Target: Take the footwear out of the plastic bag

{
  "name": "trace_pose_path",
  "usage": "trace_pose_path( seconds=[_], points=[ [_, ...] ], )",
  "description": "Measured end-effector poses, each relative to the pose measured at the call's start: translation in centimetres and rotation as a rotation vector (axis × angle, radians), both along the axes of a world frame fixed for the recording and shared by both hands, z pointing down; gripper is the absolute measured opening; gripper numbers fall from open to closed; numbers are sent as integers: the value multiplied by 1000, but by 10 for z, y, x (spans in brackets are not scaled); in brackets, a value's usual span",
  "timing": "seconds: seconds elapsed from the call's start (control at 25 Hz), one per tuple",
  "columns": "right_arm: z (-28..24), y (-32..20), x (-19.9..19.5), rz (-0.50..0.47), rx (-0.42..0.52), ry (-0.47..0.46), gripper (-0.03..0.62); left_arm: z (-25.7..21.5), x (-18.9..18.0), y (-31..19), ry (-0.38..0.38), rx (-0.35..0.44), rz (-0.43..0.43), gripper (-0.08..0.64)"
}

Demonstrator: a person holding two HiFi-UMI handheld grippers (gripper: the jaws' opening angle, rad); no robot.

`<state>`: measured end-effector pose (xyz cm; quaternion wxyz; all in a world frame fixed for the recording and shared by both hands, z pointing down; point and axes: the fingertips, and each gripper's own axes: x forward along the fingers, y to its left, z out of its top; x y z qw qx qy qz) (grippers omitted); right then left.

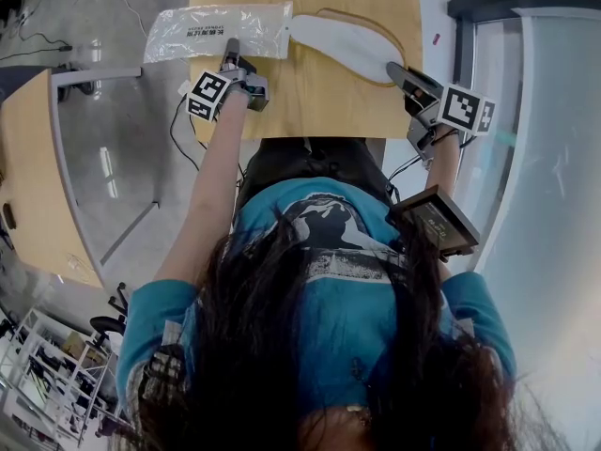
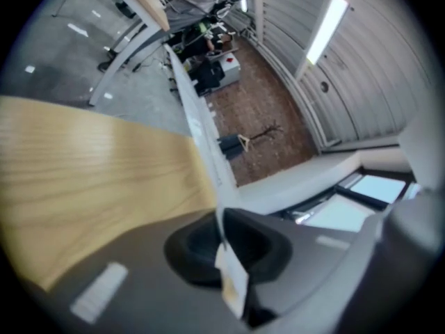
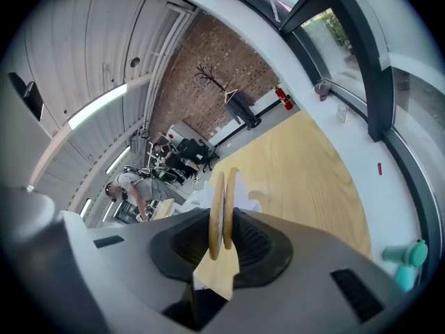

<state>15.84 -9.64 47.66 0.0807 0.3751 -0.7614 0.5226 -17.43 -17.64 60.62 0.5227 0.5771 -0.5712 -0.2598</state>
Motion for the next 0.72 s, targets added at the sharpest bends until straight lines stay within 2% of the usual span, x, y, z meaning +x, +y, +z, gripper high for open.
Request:
trace_pose_path(
  seconds=[0.2,0.36,0.48,0.56,0.72],
  points=[
    [-13,-9,15,86,36,-24,83,10,-4,9,-36,-65,-21,-2],
    [-26,-19,25,167,77,-58,83,15,13,6,31,-76,-6,-2],
    [-38,-24,32,190,117,-85,83,17,36,-2,66,-79,40,-2],
    [-40,-24,44,230,112,-96,83,17,58,-9,89,-79,74,-2],
    [-53,-25,56,228,160,-89,83,18,96,-21,142,-92,122,-2]
  ],
)
